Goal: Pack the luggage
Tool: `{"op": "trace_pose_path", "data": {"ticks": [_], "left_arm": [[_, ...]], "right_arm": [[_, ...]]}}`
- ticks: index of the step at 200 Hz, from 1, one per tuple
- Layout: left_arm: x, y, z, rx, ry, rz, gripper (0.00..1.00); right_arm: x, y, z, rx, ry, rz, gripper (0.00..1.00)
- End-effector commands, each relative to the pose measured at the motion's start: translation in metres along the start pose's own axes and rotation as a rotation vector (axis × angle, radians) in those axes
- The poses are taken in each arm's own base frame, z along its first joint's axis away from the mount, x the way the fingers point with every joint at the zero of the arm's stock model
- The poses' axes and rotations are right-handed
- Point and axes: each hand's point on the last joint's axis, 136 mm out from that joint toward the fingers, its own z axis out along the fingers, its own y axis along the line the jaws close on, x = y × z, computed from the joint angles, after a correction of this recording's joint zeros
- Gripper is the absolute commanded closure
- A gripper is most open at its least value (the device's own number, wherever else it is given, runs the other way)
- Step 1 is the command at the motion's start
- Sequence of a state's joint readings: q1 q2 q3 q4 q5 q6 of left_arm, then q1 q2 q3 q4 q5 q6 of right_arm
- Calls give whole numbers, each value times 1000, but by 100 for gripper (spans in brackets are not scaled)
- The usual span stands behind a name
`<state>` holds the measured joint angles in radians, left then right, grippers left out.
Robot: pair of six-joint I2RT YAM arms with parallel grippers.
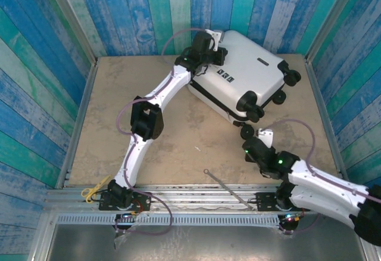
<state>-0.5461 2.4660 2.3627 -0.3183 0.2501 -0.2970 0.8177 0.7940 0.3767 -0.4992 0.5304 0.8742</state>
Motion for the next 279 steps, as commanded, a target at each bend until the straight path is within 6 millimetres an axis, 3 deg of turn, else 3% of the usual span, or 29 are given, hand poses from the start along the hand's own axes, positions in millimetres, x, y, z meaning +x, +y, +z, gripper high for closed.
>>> {"op": "trace_pose_path", "data": {"ticks": [1,14,28,47,60,74,83,100,113,132,158,177,200,217,241,262,279], "left_arm": [[270,123,10,-294,672,-256,100],[267,115,9,-250,659,-237,100],[255,110,3,-227,610,-218,100],[208,96,-21,-219,427,-163,98],[168,91,-51,-257,262,-118,80],[125,83,-96,-305,74,-69,43],[100,78,-128,-334,-43,-49,30],[84,71,-180,-379,-161,-34,15],[91,60,-201,-344,-159,-24,12],[127,35,-212,-230,-104,-30,15],[199,-21,-200,-131,76,126,19],[234,-50,-186,-82,173,183,23],[247,-70,-177,-26,174,191,27],[243,-82,-173,17,144,201,27],[241,-98,-166,83,118,273,30],[251,-116,-164,188,111,399,36],[255,-118,-157,199,141,437,37]], "right_arm": [[-1,-9,-6,-15,-6,53,100],[-5,-3,-9,-67,-26,46,99],[-11,14,-14,-165,-45,6,91],[-20,41,-25,-303,-70,-67,77],[-30,51,-35,-345,-93,-109,64],[-44,60,-47,-367,-89,-164,48],[-52,65,-53,-378,-65,-201,42],[-68,63,-61,-340,-23,-223,38],[-90,64,-72,-346,-34,-217,37],[-127,59,-86,-355,-78,-163,38],[-169,43,-82,-306,-93,-88,44],[-195,44,-67,-341,-42,-70,45],[-228,50,-50,-352,-22,-81,45],[-246,52,-40,-365,0,-51,42],[-255,46,-23,-371,87,12,40],[-264,39,-19,-335,79,-11,41],[-272,34,-16,-303,45,-41,41]]}}
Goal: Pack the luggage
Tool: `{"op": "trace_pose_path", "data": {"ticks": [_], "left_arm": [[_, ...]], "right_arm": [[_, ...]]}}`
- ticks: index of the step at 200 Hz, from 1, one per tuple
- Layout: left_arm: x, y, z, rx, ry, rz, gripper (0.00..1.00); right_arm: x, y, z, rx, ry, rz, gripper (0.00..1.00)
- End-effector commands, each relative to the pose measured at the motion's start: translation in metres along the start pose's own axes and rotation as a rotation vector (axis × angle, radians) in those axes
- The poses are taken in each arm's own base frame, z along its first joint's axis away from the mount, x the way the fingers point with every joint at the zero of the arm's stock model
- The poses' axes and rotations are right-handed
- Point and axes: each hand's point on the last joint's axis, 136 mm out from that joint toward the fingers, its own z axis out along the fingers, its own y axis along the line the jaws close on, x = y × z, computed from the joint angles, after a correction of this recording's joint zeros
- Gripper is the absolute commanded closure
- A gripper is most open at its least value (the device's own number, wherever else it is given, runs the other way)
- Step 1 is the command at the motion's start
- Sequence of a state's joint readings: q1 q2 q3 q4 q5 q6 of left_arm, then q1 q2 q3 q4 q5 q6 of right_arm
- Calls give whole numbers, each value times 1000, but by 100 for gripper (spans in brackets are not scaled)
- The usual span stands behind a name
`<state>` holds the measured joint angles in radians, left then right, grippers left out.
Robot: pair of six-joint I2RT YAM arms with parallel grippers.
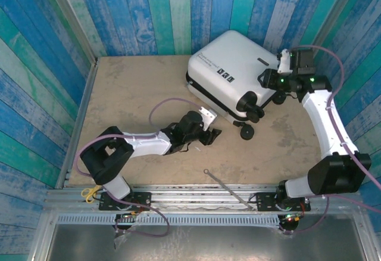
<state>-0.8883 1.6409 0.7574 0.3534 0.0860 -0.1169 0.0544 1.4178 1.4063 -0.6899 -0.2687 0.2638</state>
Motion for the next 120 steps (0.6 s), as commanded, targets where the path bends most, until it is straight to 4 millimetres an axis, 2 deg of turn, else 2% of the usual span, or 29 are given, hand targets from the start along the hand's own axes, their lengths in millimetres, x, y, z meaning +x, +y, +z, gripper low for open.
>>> {"op": "trace_pose_path", "data": {"ticks": [1,16,59,93,120], "left_arm": [[-8,-16,13,74,-22,130,37],[-8,-13,20,58,-20,145,38],[-28,7,36,-63,-92,160,43],[-41,14,44,-110,-141,198,46],[-41,14,55,-105,-156,230,47]], "right_arm": [[-4,0,-7,10,-1,-50,41],[-11,-1,-2,15,-14,-76,41],[-20,14,24,-97,13,-132,43],[-19,14,46,-130,60,-144,44],[-14,14,56,-148,94,-150,44]]}}
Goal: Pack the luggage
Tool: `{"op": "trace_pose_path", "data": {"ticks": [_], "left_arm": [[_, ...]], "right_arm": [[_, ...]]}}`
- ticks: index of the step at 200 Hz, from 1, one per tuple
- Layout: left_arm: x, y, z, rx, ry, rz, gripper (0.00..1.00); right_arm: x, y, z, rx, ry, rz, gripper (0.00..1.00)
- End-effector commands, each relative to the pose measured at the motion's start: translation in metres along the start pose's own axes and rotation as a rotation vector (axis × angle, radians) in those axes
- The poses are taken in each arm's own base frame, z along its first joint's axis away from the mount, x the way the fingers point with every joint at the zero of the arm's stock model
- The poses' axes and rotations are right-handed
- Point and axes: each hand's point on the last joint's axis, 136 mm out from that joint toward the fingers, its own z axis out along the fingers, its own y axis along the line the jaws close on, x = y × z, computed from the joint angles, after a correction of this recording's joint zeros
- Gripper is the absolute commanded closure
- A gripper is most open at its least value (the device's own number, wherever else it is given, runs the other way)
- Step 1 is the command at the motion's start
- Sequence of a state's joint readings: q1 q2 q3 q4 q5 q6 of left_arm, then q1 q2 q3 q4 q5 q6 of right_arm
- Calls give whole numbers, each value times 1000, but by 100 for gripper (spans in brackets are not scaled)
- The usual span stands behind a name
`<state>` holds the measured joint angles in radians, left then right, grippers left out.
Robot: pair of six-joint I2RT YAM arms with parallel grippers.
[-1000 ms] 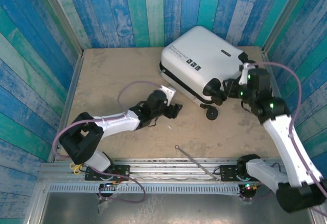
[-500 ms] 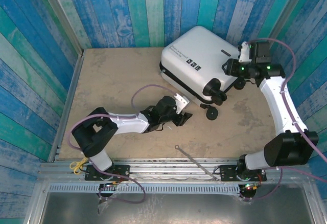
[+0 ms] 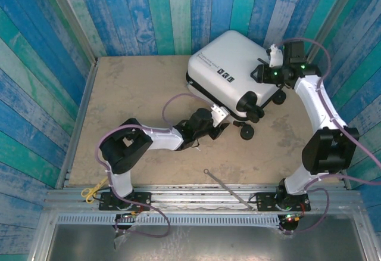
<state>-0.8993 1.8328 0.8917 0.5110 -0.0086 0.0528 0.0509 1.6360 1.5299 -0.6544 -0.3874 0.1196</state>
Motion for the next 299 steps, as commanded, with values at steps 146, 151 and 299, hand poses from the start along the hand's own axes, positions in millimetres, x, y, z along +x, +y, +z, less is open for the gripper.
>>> {"op": "trace_pose_path", "data": {"ticks": [146,151,299], "left_arm": [[-19,-3,17,227,-264,17,64],[-21,-3,15,225,-274,20,63],[-26,-15,16,173,-278,17,99]], "right_arm": [[4,13,5,-94,26,-63,44],[4,13,5,-93,26,-63,45],[10,-4,-10,40,33,-33,43]]}}
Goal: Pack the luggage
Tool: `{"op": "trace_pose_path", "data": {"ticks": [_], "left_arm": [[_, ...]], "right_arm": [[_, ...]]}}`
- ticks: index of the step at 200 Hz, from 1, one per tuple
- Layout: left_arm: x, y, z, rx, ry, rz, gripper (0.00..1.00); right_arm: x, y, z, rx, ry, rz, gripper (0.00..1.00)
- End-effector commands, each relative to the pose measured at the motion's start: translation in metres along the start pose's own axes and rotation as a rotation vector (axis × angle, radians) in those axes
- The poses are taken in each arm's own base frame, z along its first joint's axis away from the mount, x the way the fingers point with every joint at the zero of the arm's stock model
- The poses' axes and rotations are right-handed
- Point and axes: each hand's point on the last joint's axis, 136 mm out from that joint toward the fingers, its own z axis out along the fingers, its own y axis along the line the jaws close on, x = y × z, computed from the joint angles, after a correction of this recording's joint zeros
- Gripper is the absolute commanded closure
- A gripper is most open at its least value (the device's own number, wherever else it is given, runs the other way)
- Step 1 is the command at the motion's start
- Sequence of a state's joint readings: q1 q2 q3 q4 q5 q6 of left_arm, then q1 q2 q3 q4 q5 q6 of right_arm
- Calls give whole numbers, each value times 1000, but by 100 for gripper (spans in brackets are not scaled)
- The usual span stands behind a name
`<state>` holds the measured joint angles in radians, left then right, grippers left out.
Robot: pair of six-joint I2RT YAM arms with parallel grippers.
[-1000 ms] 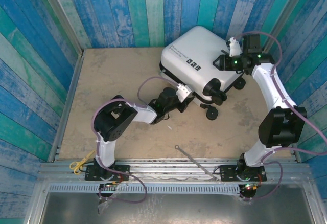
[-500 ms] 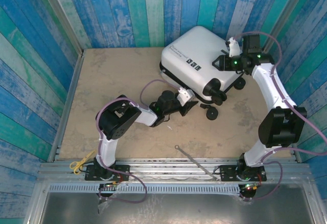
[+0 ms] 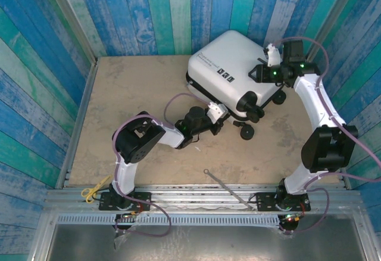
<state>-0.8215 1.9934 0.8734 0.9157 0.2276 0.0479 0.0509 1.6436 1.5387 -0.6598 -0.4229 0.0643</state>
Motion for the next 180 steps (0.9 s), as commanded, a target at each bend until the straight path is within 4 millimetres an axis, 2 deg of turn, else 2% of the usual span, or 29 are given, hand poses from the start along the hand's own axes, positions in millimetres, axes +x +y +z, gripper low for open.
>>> {"op": "trace_pose_path", "data": {"ticks": [1,37,59,84,121,180], "left_arm": [[-10,-17,4,26,-42,22,100],[-10,-22,3,13,-36,20,100],[-9,-23,1,7,-28,5,100],[-9,-21,-5,-13,-26,-7,100],[-10,-19,-13,-36,-28,-28,100],[-12,-15,-33,-75,-38,-46,100]], "right_arm": [[10,-9,-12,77,25,20,43],[3,-21,-24,173,10,6,41],[-4,-40,-36,273,-14,33,37],[-19,-52,-46,288,-47,79,33],[-36,-64,-47,297,-50,96,29],[-52,-112,-38,236,-66,206,26]]}}
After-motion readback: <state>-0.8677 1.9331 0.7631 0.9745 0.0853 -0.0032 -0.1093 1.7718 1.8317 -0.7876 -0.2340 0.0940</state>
